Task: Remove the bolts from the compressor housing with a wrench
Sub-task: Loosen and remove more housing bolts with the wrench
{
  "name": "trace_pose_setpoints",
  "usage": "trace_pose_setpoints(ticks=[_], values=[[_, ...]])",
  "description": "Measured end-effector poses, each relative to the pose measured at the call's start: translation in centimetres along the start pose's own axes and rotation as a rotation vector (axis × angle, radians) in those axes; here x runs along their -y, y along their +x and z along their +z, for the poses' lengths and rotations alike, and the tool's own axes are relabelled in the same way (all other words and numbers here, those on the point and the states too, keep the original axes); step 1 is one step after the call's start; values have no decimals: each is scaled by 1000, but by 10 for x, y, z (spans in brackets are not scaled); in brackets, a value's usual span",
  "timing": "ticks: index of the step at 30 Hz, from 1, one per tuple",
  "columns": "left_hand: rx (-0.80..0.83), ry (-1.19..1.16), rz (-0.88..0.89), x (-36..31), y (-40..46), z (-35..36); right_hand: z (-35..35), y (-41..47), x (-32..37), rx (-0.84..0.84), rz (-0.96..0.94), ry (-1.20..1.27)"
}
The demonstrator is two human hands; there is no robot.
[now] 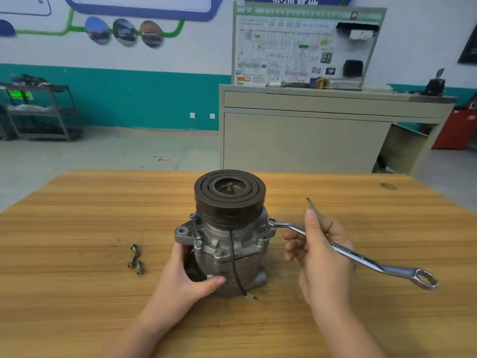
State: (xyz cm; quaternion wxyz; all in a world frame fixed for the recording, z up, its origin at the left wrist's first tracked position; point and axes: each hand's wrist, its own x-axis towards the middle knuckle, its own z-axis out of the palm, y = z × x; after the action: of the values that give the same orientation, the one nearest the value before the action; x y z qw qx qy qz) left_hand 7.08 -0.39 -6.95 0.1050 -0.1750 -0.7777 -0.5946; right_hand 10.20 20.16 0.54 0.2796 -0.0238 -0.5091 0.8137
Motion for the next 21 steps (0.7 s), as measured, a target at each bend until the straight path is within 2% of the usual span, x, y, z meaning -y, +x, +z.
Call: trace_pose_setpoints(ticks=[4,14,17,21], values=[[-8,12,-14,-1,-2,0,2,-9,-10,-78,-103,-52],[12,-26,2,-7,-2,1,23,-20,-15,-18,-628,-763],[9,-21,5,-7,-1,0,12,-23,-24,-11,-504,-559],[8,-16,18,-5,-1,0,-16,-4,-24,20,-22,-54]])
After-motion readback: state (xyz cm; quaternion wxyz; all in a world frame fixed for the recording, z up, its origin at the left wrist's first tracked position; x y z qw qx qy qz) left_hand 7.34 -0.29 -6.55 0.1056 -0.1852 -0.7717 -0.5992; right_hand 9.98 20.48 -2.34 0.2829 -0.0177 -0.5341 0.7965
